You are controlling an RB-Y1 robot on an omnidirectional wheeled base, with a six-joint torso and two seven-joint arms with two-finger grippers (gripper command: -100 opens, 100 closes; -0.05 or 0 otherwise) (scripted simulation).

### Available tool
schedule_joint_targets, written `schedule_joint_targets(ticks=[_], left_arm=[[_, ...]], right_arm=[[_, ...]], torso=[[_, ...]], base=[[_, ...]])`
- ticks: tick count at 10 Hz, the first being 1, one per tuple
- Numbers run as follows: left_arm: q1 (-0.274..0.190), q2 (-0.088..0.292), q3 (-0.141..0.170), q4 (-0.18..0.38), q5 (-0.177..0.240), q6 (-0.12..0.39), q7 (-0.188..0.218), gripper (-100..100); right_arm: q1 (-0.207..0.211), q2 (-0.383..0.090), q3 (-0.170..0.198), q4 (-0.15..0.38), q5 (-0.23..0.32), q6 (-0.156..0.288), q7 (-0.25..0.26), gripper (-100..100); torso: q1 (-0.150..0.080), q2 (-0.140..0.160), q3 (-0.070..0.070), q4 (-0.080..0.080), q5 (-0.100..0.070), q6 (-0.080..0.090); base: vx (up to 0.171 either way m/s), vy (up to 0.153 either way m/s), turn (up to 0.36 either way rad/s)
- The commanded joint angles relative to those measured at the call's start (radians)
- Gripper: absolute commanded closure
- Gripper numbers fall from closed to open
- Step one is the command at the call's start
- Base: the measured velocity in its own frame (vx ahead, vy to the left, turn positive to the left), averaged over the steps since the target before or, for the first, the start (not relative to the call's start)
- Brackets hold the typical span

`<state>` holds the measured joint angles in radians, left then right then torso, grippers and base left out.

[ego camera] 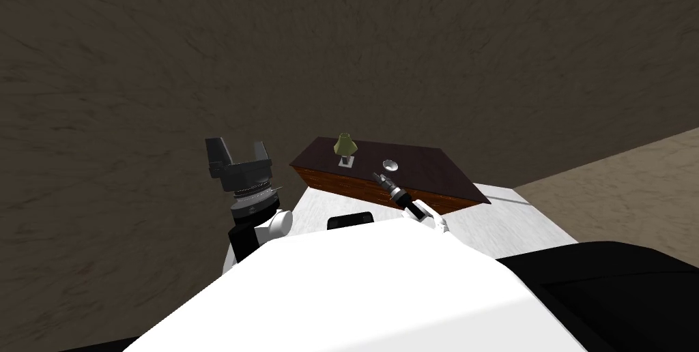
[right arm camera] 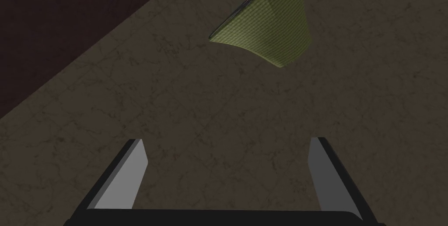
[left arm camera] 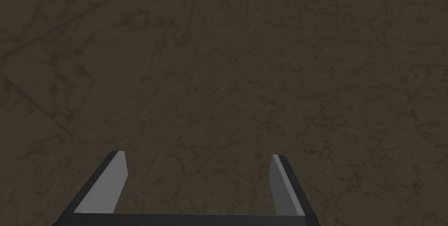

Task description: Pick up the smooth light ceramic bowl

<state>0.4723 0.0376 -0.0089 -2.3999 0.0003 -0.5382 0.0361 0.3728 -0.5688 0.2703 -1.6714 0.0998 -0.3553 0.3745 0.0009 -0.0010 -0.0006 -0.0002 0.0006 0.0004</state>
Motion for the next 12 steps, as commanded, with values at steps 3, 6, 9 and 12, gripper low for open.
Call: schedule_joint_targets(ticks=[3, 6, 9, 12], left_arm=[[0.000, 0.000, 0.000, 0.000, 0.000, 0.000, 0.000, 0], [0.000, 0.000, 0.000, 0.000, 0.000, 0.000, 0.000, 0], [0.000, 0.000, 0.000, 0.000, 0.000, 0.000, 0.000, 0], [0.000, 0.000, 0.000, 0.000, 0.000, 0.000, 0.000, 0]], right_arm=[[-0.035, -0.070, 0.037, 0.099, 0.056, 0.026, 0.038, -100], [-0.047, -0.101, 0.056, 0.163, 0.086, 0.039, 0.059, -100], [-0.058, -0.132, 0.076, 0.250, 0.115, 0.052, 0.081, -100], [-0.082, -0.191, 0.115, 0.335, 0.172, 0.077, 0.124, -100]], torso=[[0.001, 0.000, 0.000, 0.000, 0.000, 0.000], [0.000, 0.000, 0.000, 0.000, 0.000, 0.000], [0.002, -0.002, -0.001, 0.000, 0.000, 0.000], [0.001, -0.002, -0.001, 0.000, 0.000, 0.000]], base=[[0.025, 0.044, 0.116], [0.029, 0.031, 0.053], [0.042, 0.042, 0.084], [0.052, 0.049, 0.108]])
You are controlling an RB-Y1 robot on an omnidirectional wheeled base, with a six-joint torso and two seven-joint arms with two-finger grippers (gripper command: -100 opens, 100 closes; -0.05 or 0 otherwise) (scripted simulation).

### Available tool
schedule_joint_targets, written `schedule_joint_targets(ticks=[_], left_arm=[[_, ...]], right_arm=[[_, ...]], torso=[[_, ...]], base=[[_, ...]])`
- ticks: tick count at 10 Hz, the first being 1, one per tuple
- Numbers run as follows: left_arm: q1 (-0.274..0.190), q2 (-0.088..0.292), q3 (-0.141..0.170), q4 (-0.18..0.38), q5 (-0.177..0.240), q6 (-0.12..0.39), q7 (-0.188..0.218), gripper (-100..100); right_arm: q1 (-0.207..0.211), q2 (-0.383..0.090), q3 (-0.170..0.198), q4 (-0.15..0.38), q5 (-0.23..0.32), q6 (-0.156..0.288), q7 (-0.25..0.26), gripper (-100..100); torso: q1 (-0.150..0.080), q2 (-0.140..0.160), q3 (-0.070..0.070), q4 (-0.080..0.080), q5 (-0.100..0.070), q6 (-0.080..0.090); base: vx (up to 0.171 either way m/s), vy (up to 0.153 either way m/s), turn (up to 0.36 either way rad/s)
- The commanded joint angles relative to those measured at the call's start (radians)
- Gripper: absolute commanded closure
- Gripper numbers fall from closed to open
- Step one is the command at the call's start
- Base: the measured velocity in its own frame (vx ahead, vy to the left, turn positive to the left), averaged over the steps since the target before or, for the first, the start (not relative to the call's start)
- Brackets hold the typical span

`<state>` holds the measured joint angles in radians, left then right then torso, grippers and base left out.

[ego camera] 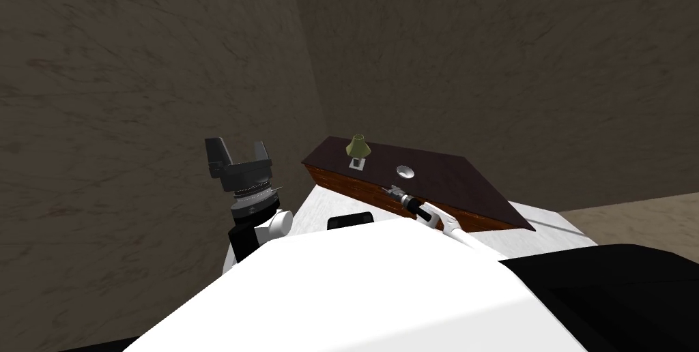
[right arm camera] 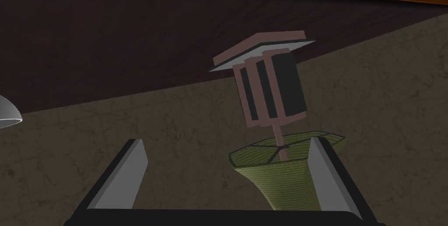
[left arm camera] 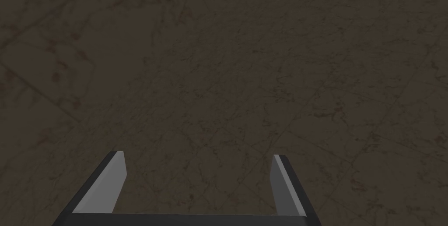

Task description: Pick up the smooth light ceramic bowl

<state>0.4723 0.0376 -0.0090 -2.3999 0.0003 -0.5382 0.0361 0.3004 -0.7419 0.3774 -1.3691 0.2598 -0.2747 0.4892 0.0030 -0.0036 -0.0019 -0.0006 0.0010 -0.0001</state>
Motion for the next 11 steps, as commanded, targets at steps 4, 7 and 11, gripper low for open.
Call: schedule_joint_targets(ticks=[4, 7, 11], left_arm=[[0.000, 0.000, 0.000, 0.000, 0.000, 0.000, 0.000, 0], [0.000, 0.000, 0.000, 0.000, 0.000, 0.000, 0.000, 0], [0.000, 0.000, 0.000, 0.000, 0.000, 0.000, 0.000, 0]], right_arm=[[-0.033, -0.073, 0.045, 0.146, 0.068, 0.020, 0.051, -100], [-0.043, -0.100, 0.063, 0.209, 0.095, 0.031, 0.070, -100], [-0.061, -0.149, 0.096, 0.307, 0.148, 0.052, 0.106, -100]], torso=[[-0.002, 0.001, 0.001, 0.000, 0.000, 0.000], [-0.001, 0.002, 0.001, 0.000, 0.000, 0.001], [-0.002, 0.002, 0.001, 0.000, 0.000, 0.001]], base=[[0.050, 0.028, 0.101], [0.040, 0.029, 0.043], [0.044, 0.027, 0.092]])
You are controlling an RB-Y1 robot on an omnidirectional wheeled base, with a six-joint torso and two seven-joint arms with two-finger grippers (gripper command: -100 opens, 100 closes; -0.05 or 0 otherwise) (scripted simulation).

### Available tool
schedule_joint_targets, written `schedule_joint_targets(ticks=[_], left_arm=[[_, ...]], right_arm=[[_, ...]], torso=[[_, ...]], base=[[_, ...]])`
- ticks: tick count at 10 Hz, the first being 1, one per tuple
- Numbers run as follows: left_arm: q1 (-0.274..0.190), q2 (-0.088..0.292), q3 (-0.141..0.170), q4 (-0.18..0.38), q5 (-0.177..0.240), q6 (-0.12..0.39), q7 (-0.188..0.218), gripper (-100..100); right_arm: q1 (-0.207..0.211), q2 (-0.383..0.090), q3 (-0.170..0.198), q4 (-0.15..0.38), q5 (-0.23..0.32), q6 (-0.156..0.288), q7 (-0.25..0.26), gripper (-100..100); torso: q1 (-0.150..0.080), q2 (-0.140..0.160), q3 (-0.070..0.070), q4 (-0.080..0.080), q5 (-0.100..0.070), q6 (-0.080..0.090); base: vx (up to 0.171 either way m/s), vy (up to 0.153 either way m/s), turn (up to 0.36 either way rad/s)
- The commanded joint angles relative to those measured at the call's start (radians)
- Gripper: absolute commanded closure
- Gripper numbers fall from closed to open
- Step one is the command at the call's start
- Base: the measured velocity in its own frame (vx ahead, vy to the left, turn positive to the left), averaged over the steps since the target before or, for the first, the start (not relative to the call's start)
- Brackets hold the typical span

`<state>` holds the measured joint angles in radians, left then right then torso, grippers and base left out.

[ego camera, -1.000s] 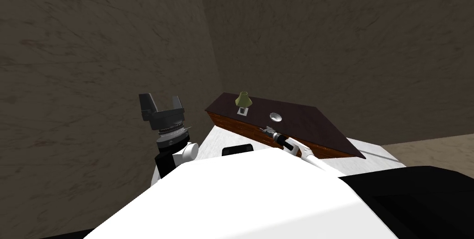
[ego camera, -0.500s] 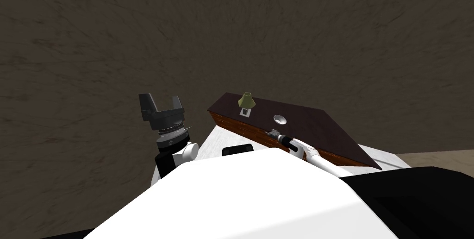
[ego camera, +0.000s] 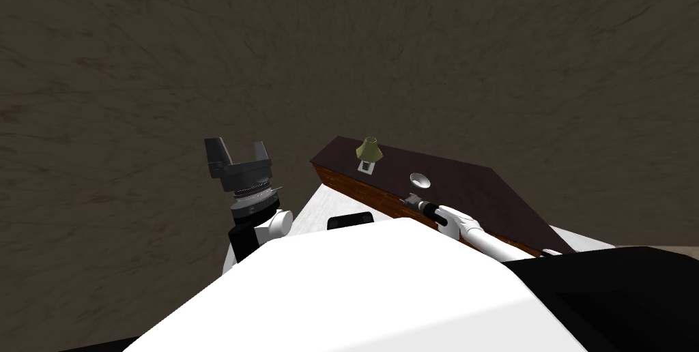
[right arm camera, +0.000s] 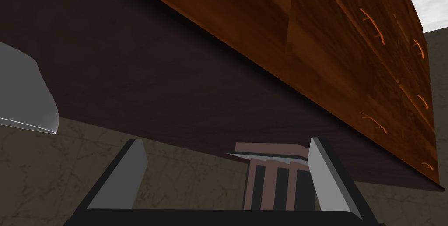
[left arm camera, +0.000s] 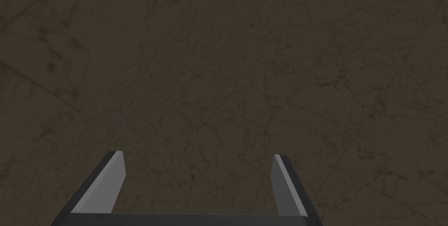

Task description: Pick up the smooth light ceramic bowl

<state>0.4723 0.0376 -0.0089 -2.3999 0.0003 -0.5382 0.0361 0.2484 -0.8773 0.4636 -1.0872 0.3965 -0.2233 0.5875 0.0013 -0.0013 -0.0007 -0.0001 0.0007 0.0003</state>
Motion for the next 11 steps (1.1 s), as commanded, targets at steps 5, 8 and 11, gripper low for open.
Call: schedule_joint_targets(ticks=[5, 8, 11], left_arm=[[0.000, 0.000, 0.000, 0.000, 0.000, 0.000, 0.000, 0], [0.000, 0.000, 0.000, 0.000, 0.000, 0.000, 0.000, 0], [0.000, 0.000, 0.000, 0.000, 0.000, 0.000, 0.000, 0]], right_arm=[[-0.036, -0.099, 0.067, 0.189, 0.114, 0.036, 0.062, -100], [-0.048, -0.138, 0.097, 0.273, 0.183, 0.057, 0.087, -100], [-0.052, -0.151, 0.111, 0.314, 0.222, 0.067, 0.096, -100]], torso=[[-0.001, -0.003, -0.002, -0.001, 0.000, 0.000], [-0.005, -0.003, -0.002, -0.001, -0.001, 0.000], [-0.004, -0.001, -0.001, 0.000, -0.001, 0.001]], base=[[0.062, 0.007, 0.155], [0.073, -0.064, 0.171], [0.044, -0.056, 0.104]])
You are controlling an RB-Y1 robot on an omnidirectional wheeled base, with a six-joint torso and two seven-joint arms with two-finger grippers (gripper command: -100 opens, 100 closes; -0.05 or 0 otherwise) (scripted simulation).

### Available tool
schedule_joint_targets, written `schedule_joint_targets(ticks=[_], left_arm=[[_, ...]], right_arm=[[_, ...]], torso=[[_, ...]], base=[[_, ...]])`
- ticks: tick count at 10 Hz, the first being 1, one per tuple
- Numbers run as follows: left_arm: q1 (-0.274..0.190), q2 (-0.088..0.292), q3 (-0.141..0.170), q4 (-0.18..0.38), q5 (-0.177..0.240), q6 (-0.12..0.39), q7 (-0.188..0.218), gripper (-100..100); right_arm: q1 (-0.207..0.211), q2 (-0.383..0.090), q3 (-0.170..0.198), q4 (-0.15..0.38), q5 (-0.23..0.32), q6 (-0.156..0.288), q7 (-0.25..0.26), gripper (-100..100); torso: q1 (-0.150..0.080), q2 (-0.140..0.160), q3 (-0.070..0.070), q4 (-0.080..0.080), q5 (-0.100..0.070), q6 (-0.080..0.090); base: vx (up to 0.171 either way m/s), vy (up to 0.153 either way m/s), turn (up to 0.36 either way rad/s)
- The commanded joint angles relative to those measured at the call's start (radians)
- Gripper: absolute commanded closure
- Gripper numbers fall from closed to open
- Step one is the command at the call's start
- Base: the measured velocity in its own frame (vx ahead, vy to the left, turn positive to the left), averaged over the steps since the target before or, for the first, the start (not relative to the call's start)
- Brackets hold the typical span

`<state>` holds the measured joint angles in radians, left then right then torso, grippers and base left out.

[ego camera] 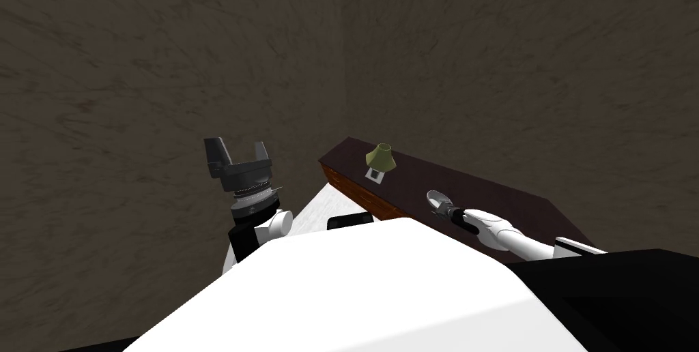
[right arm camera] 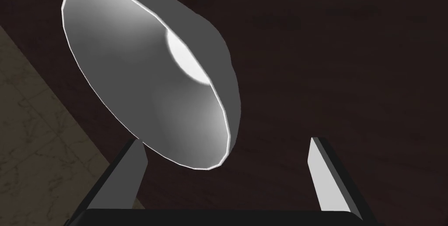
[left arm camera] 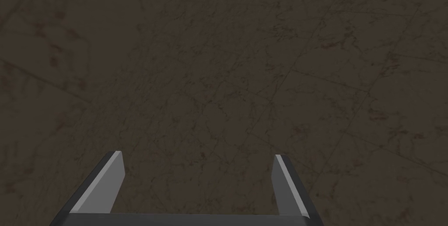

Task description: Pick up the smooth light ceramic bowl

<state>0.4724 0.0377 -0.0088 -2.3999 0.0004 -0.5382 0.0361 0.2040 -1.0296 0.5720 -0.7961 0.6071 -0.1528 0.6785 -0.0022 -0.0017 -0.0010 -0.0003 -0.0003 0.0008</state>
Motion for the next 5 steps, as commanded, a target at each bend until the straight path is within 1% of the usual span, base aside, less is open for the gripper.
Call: schedule_joint_targets(ticks=[1, 2, 3, 4, 5], left_arm=[[0.000, 0.000, 0.000, 0.000, 0.000, 0.000, 0.000, 0], [0.000, 0.000, 0.000, 0.000, 0.000, 0.000, 0.000, 0], [0.000, 0.000, 0.000, 0.000, 0.000, 0.000, 0.000, 0], [0.000, 0.000, 0.000, 0.000, 0.000, 0.000, 0.000, 0], [0.000, 0.000, 0.000, 0.000, 0.000, 0.000, 0.000, 0]], right_arm=[[-0.008, 0.000, 0.010, 0.038, 0.027, -0.001, 0.007, -100], [-0.004, 0.008, 0.022, 0.058, 0.051, 0.002, 0.010, -100], [0.000, 0.002, 0.014, 0.038, 0.036, 0.003, 0.006, -100], [0.001, 0.002, 0.015, 0.039, 0.038, 0.004, 0.007, 0], [-0.004, -0.005, 0.057, 0.029, 0.045, 0.034, -0.043, -100]], torso=[[0.000, 0.000, 0.000, 0.000, 0.000, 0.000], [0.000, 0.001, 0.000, 0.000, 0.000, 0.000], [-0.001, 0.002, 0.001, 0.000, 0.000, 0.000], [0.001, 0.002, 0.001, 0.000, 0.000, 0.000], [0.002, 0.002, 0.001, 0.001, 0.000, 0.000]], base=[[0.015, -0.046, 0.154], [0.000, -0.064, 0.174], [-0.001, -0.034, 0.034], [0.001, -0.006, -0.005], [-0.050, -0.021, 0.211]])
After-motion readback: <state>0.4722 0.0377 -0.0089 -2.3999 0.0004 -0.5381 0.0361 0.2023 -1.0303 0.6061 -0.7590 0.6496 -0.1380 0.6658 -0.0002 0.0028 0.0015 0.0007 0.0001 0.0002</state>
